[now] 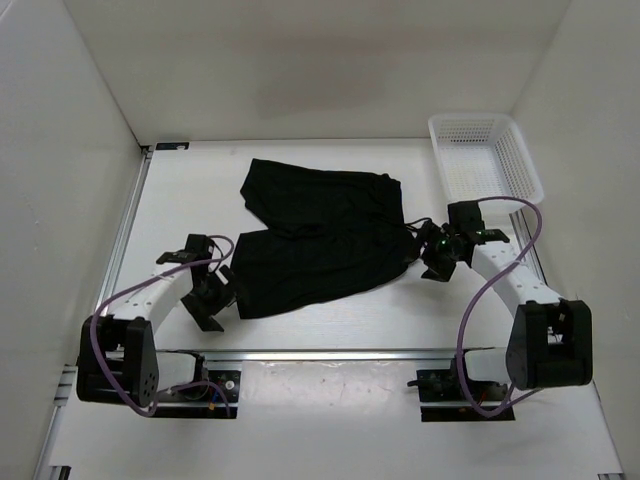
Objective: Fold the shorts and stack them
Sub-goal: Fold the shorts
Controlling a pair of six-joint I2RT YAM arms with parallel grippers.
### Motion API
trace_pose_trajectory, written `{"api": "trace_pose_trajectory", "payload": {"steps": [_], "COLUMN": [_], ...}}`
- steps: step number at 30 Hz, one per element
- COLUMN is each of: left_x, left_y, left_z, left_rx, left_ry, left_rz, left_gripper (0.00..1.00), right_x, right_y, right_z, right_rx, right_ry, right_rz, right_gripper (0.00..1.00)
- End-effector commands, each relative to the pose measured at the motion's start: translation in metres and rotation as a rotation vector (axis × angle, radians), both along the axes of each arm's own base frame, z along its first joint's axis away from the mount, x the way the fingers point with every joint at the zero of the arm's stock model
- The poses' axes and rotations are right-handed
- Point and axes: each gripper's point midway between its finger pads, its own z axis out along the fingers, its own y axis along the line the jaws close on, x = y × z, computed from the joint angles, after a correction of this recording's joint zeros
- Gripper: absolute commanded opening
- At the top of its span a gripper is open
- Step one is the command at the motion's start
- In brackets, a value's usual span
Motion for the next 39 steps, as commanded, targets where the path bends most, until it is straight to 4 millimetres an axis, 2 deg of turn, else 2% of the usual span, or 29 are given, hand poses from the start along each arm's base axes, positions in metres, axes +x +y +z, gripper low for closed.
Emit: {"api": "trace_pose_trajectory", "payload": {"steps": [1, 4, 5, 8, 16, 18, 20, 21, 22, 23, 26, 27, 28, 30, 34, 39], "left_x": [0.025, 0.022, 0.015, 0.013, 0.016, 0.019, 0.020, 0.026, 0.025, 0.029, 0.037, 0.035, 0.037, 0.038, 0.029, 0.014], "left_y": [-0.021, -0.023, -0.024, -0.022, -0.022, -0.025, -0.031, -0.032, -0.035, -0.036, -0.034, -0.030, -0.031, -0.022, -0.018, -0.012], "left_z": [0.021, 0.007, -0.003, -0.016, -0.020, -0.023, -0.022, -0.021, -0.021, -0.018, -0.011, -0.007, 0.005, 0.016, 0.053, 0.079], "left_rx": [-0.114, -0.119, -0.113, -0.096, -0.088, -0.087, -0.088, -0.091, -0.092, -0.094, -0.081, -0.080, -0.090, -0.072, -0.076, -0.066], "left_ry": [-0.151, -0.115, -0.065, -0.026, -0.041, -0.032, -0.025, -0.032, -0.031, -0.045, -0.086, -0.087, -0.132, -0.169, -0.273, -0.296], "left_rz": [0.031, 0.022, 0.015, 0.007, -0.003, -0.012, -0.030, -0.019, -0.032, -0.033, -0.031, -0.017, -0.008, 0.033, 0.058, 0.085], "left_gripper": [0.99, 0.99, 0.99, 0.95, 0.83, 0.74, 0.58, 0.32, 0.18, 0.10, 0.10, 0.10, 0.10, 0.10, 0.10, 0.10], "right_x": [0.025, 0.036, 0.037, 0.044, 0.050, 0.050, 0.049, 0.049, 0.049, 0.049, 0.042, 0.043, 0.041, 0.034, 0.011, -0.021], "right_y": [0.019, 0.018, 0.018, 0.019, 0.013, 0.011, 0.011, 0.009, 0.009, 0.008, 0.004, 0.001, -0.001, -0.008, -0.019, -0.027], "right_z": [0.010, -0.003, -0.007, -0.026, -0.044, -0.048, -0.052, -0.052, -0.053, -0.053, -0.051, -0.047, -0.042, -0.033, -0.021, -0.003], "right_rx": [0.131, 0.135, 0.134, 0.130, 0.088, 0.073, 0.071, 0.062, 0.058, 0.058, 0.032, 0.011, 0.000, -0.037, -0.095, -0.120], "right_ry": [-0.072, -0.071, -0.061, -0.024, 0.007, 0.013, 0.024, 0.023, 0.019, 0.019, 0.036, 0.025, 0.012, 0.007, 0.009, 0.009], "right_rz": [0.009, -0.007, -0.008, -0.010, -0.032, -0.031, -0.031, -0.036, -0.027, -0.027, -0.027, -0.024, -0.020, -0.020, 0.005, 0.003], "right_gripper": [0.76, 0.73, 0.71, 0.66, 0.51, 0.45, 0.39, 0.31, 0.26, 0.23, 0.10, 0.03, 0.00, 0.00, 0.00, 0.00]}}
